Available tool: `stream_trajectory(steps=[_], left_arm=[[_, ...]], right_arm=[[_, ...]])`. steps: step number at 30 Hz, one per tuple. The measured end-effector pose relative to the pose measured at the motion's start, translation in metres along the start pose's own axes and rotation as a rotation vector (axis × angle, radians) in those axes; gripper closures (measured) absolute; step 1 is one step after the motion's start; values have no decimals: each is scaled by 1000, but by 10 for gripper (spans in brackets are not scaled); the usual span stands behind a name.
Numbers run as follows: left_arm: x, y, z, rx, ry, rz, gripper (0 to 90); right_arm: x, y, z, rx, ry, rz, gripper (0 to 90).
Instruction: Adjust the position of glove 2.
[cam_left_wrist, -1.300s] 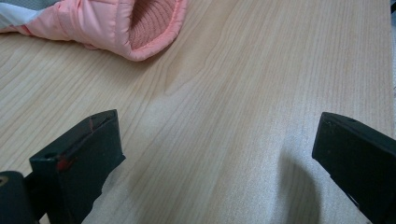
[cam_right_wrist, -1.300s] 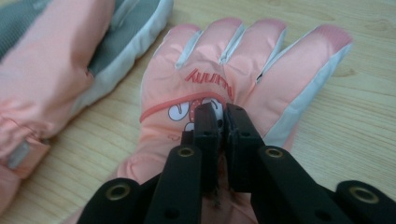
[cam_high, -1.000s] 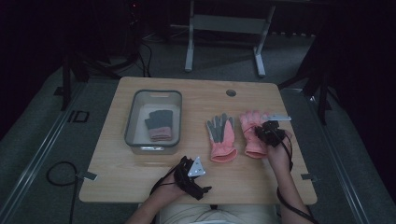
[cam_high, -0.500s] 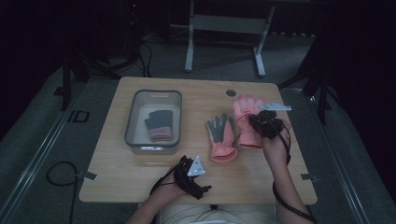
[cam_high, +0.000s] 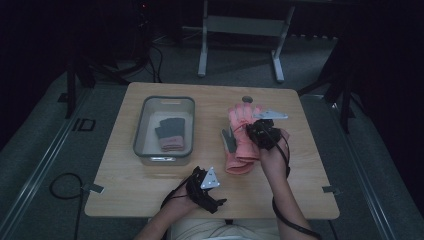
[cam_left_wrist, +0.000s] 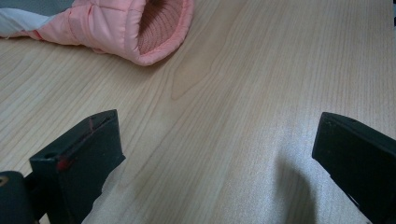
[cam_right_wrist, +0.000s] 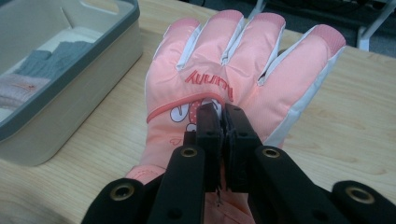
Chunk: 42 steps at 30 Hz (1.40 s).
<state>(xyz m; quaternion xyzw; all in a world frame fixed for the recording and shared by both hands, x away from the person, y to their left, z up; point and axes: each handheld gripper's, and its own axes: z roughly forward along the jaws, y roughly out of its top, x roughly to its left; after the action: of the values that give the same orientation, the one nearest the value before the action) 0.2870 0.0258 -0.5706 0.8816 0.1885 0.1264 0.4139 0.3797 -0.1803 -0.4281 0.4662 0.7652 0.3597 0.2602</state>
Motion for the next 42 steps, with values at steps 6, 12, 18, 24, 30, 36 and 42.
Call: stream_trajectory(steps=[6,12,18,24,30,36,42], left_arm=[[0,0,0,-2,-3,0,13],[1,0,0,-1,-4,5,13],[1,0,0,5,-9,9,13],[1,0,0,4,-17,4,13],[1,0,0,14,-18,12,13],[2,1,0,2,-16,1,13],[3,3,-2,-7,7,1,13]], right_arm=[[10,-8,13,37,-37,-4,863],[17,-16,31,88,-49,-12,863],[22,-24,51,122,-73,-27,863],[21,-35,66,132,-46,-4,849],[20,-39,71,134,-36,-1,834],[19,-32,57,91,3,7,686],[5,-27,34,56,47,-11,636]])
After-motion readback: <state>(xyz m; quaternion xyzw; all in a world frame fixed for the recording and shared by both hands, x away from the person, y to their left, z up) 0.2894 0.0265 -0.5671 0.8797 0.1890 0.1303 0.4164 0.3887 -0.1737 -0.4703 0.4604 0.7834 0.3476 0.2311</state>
